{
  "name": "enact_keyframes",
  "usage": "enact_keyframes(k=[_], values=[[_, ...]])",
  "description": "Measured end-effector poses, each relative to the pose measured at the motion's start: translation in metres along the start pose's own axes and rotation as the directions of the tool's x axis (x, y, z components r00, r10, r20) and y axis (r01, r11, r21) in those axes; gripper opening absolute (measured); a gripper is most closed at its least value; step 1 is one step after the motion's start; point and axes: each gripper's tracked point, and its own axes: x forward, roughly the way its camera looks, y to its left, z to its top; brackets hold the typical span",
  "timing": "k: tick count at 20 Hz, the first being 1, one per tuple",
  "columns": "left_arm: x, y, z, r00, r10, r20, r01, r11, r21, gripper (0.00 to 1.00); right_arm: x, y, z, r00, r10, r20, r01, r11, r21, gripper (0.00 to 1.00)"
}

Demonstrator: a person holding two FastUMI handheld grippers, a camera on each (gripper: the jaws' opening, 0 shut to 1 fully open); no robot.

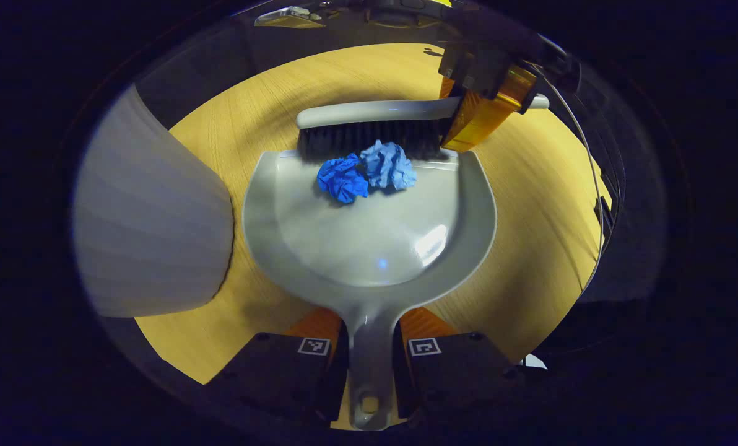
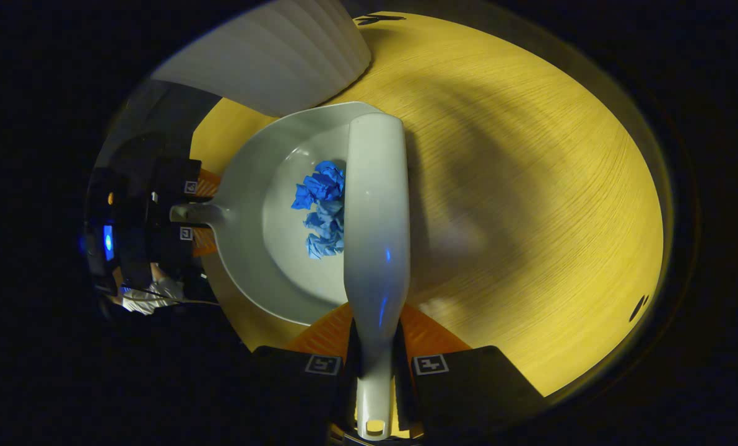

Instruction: Pick up the small broom and dustpan from the desktop, sweep the trash into the dustpan with the broom, and then empty the trash into the garbage bin.

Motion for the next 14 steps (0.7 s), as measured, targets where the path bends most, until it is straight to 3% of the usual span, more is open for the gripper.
enact_keyframes(k=[5,8,12,14], values=[[-0.010,-0.006,0.006,0.995,-0.079,0.061,0.083,0.995,-0.063,0.30,-0.035,-0.009,0.012,0.997,-0.001,0.073,-0.003,0.998,0.055,0.28],[-0.006,-0.008,0.004,0.988,-0.050,0.143,0.061,0.995,-0.073,0.30,-0.047,-0.015,0.000,0.987,-0.014,0.160,-0.002,0.995,0.103,0.28],[-0.025,-0.012,0.004,0.983,-0.062,0.175,0.070,0.997,-0.044,0.29,-0.072,-0.044,-0.010,0.946,-0.042,0.323,-0.030,0.976,0.215,0.28],[-0.036,-0.008,0.003,0.979,-0.037,0.199,0.037,0.999,0.007,0.30,-0.069,-0.064,-0.018,0.920,-0.062,0.387,-0.057,0.956,0.289,0.28]])
